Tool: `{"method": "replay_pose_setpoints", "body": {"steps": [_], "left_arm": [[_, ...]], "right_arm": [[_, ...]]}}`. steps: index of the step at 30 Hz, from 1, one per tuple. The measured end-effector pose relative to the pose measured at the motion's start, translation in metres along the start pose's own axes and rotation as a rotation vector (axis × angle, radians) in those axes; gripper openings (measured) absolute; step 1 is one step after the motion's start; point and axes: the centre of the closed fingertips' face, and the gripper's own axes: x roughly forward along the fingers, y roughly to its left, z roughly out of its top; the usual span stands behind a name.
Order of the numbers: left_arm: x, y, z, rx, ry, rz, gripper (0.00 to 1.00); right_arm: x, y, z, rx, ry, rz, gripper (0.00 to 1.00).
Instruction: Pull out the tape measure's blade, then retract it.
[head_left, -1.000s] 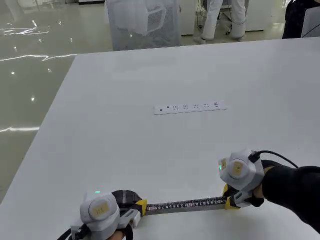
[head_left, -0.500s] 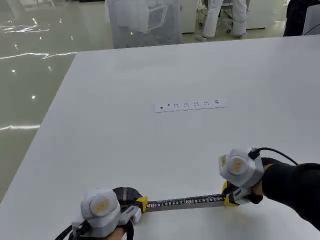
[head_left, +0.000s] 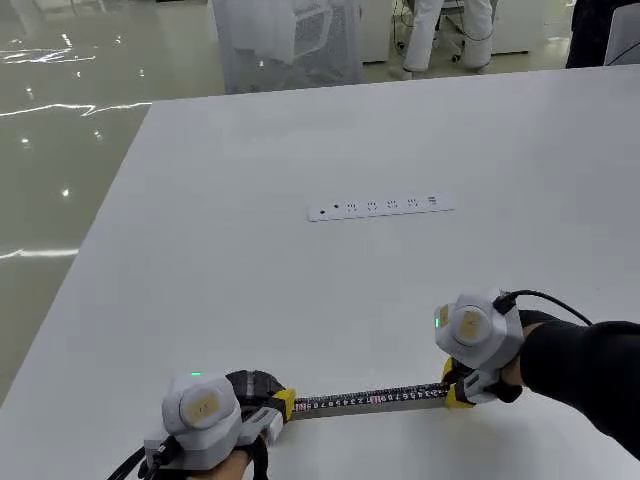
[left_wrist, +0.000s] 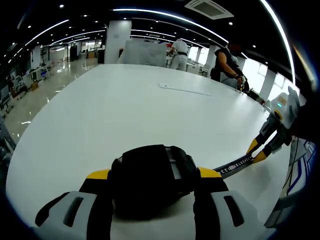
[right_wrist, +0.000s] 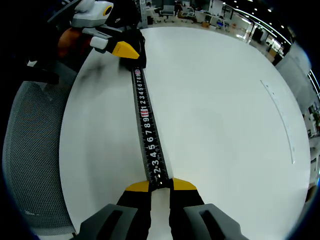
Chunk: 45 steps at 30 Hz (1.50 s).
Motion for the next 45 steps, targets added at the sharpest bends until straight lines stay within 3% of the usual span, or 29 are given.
{"method": "replay_pose_setpoints", "body": {"steps": [28,45], "left_arm": [[0.0001,0.0,-0.0006,0.008,0.003,0.001,0.61],[-0.0003,0.0,-0.0017,0.005,0.011,-0.002,0.61]], "right_arm": [[0.0016,0.0001,0.0052,0.004,-0.018,-0.008,0.08],[0.0044,0.0015,0.0093,0.022,0.017,-0.005,0.08]]}}
